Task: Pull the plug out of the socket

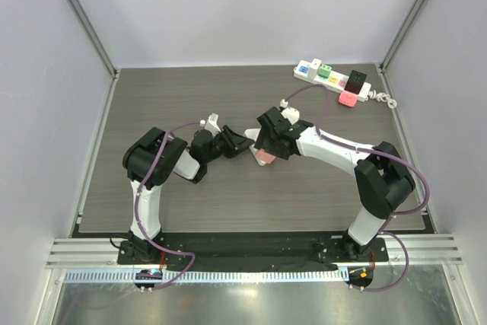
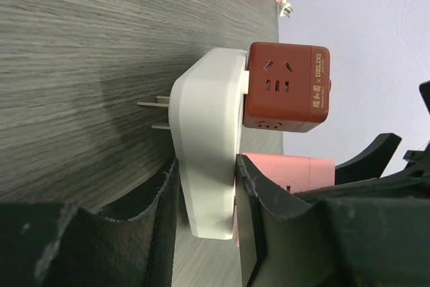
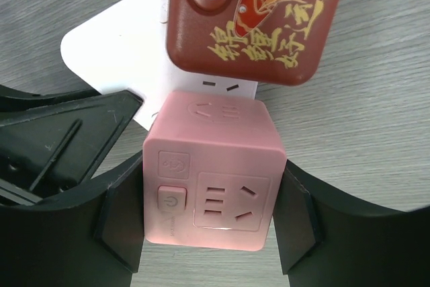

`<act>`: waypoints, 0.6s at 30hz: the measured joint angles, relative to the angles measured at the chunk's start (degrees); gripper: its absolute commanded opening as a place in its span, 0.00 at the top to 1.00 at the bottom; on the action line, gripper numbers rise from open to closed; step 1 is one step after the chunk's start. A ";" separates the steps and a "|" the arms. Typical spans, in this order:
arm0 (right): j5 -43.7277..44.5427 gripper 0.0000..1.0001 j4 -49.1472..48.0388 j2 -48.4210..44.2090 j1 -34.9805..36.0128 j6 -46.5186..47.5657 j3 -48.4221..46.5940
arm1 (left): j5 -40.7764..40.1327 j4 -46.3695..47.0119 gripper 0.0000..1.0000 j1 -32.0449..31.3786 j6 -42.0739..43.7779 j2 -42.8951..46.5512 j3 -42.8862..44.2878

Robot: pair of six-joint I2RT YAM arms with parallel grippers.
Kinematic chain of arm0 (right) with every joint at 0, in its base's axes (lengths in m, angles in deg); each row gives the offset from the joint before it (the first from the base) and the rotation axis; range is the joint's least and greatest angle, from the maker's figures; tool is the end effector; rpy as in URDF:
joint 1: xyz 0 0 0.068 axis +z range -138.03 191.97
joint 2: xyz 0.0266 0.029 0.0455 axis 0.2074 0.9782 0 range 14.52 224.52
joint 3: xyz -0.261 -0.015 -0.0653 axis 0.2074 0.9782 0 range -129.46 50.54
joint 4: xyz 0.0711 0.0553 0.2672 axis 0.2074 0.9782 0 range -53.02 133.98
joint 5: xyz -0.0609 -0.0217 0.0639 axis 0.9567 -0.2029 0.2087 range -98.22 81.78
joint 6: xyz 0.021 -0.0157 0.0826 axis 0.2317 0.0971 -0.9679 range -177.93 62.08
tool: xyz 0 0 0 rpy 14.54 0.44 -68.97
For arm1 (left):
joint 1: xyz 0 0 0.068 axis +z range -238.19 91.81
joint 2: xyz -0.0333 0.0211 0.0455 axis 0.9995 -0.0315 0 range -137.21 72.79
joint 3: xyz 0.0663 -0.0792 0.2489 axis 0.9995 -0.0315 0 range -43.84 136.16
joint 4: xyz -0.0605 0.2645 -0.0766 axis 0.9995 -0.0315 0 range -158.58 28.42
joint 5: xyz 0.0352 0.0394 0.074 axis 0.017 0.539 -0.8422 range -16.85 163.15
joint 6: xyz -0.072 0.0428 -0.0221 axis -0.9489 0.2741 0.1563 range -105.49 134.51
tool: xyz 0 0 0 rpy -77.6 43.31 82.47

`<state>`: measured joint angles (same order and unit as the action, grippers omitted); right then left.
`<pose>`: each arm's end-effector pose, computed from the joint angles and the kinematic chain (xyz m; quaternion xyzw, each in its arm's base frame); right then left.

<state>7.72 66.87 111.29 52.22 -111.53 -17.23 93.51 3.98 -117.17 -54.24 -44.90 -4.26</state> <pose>0.3108 0.2356 0.1690 0.1479 0.9432 0.1028 0.2790 0.3346 -0.2157 0.0639 -0.1573 0.7597 -0.5544 0.3012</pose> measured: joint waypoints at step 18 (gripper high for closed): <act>-2.38 0.99 -5.92 -5.01 -2.12 -7.80 7.80 | -0.48 -2.97 1.00 -0.42 3.17 2.29 -0.07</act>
<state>5.34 60.95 106.29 50.10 -119.33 -9.42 93.03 1.00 -117.58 -51.07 -42.61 -4.33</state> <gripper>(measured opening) 0.684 0.350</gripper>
